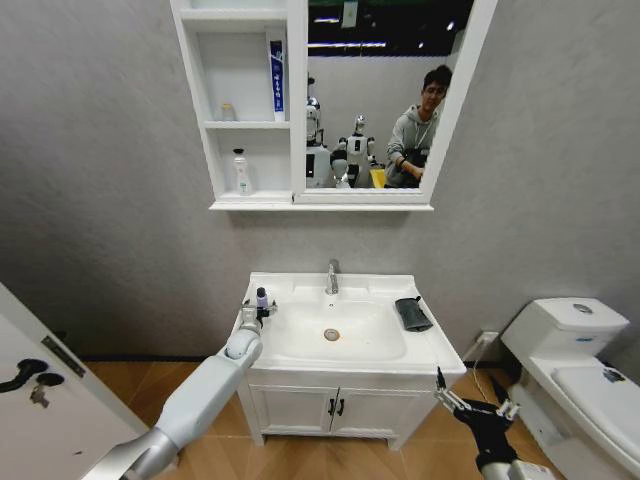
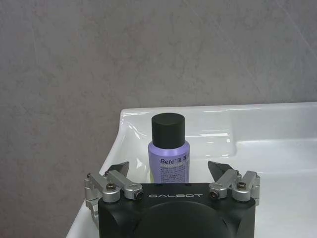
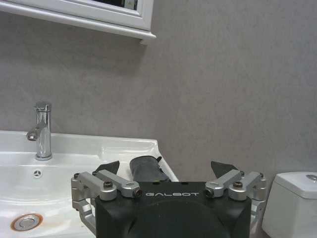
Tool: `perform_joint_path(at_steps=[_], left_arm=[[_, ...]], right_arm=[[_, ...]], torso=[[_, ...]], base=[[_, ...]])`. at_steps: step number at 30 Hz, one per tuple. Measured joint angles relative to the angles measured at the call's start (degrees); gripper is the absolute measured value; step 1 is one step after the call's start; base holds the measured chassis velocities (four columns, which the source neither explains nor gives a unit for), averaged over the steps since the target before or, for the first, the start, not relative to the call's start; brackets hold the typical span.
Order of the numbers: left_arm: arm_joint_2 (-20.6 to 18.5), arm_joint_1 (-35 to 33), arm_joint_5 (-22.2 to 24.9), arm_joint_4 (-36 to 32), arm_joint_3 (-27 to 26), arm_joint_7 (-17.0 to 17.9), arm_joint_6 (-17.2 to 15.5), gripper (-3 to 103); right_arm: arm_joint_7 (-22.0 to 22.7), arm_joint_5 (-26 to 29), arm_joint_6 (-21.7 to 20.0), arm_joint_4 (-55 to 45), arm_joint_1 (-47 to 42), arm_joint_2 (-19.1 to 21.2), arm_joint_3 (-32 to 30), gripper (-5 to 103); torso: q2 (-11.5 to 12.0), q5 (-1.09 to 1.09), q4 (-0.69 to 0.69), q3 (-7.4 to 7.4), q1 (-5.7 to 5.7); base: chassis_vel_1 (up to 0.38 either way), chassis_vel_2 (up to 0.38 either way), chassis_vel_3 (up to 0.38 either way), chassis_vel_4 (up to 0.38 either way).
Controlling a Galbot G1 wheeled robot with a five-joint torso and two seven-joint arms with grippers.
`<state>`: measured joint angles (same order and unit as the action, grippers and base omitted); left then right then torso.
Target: Move facial cleanser and shampoo from washbasin to cabinet, then wipe washbasin with towel.
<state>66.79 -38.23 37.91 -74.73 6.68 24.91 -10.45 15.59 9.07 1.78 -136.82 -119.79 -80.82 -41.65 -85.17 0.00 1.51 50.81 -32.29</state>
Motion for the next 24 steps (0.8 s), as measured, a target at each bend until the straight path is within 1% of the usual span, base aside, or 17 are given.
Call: perform_joint_path(at_steps=[1,2,5,6,7,8,9,10,13,22,24], left_arm=[[-0.01,0.07,0.3,0.02,0.0,-0.25,0.0,87],[-0.01,0.07,0.3,0.02,0.0,-0.25,0.0,87],[-0.04,0.22,0.91,0.01,0.09,-0.69,0.02,71],[-0.04,0.22,0.91,0.01,0.09,-0.69,0.02,71],[-0.03,0.22,0.96,0.0,0.11,-0.72,0.01,65],[-0.02,0.22,0.96,-0.04,0.13,-0.76,0.02,65],[-0.03,0.17,0.97,-0.23,0.13,-0.78,0.04,59],[-0.03,0.17,0.97,-0.23,0.13,-0.78,0.04,59],[-0.09,-0.2,1.01,-0.78,0.12,-0.81,0.12,43],[-0.9,-0.95,1.32,-2.64,-0.25,-0.76,0.13,42],[-1.63,-1.26,1.38,-3.98,-0.39,-0.71,0.08,42]], right_arm=[[-0.03,-0.01,0.08,0.0,-0.02,-0.01,0.02,100],[-0.03,-0.01,0.08,0.0,-0.02,-0.01,0.02,100],[-0.05,0.01,0.15,0.0,0.03,-0.03,-0.01,100],[-0.05,0.01,0.15,0.0,0.03,-0.03,-0.01,100],[-0.05,0.02,0.15,0.0,0.05,-0.03,-0.03,100],[-0.05,0.04,0.15,0.0,0.06,-0.04,-0.04,100],[-0.05,0.06,0.15,0.01,0.08,-0.05,-0.05,100],[-0.05,0.06,0.15,0.01,0.08,-0.05,-0.05,100],[-0.05,0.09,0.15,0.05,0.09,-0.05,-0.06,100],[-0.05,0.12,0.18,0.03,0.17,-0.02,-0.02,100],[-0.05,0.12,0.19,0.01,0.19,-0.02,-0.01,100]], torso=[[0.0,0.0,0.0,0.0,0.0],[0.0,0.0,0.0,0.0,0.0],[0.0,0.0,0.0,0.0,0.0],[0.0,0.0,0.0,0.0,0.0],[-0.01,0.0,0.0,0.0,0.0],[-0.01,0.0,0.0,0.0,0.0],[-0.01,0.0,0.0,0.0,0.0],[-0.01,0.0,0.0,0.0,0.0],[-0.01,0.0,0.0,0.0,0.01],[-0.01,0.0,0.0,0.0,0.01],[-0.01,-0.01,0.0,0.0,0.01]], base=[[0.0,0.0,0.0,0.0],[0.0,0.0,0.0,0.0],[0.0,0.0,0.0,0.0],[0.0,0.0,0.0,0.0],[0.0,0.0,0.0,0.0],[0.0,0.0,0.0,0.0],[0.0,0.0,0.0,0.0],[0.0,0.0,0.0,0.0],[0.0,0.0,0.0,0.0],[0.0,0.0,0.0,0.0],[0.0,0.0,0.0,0.0]])
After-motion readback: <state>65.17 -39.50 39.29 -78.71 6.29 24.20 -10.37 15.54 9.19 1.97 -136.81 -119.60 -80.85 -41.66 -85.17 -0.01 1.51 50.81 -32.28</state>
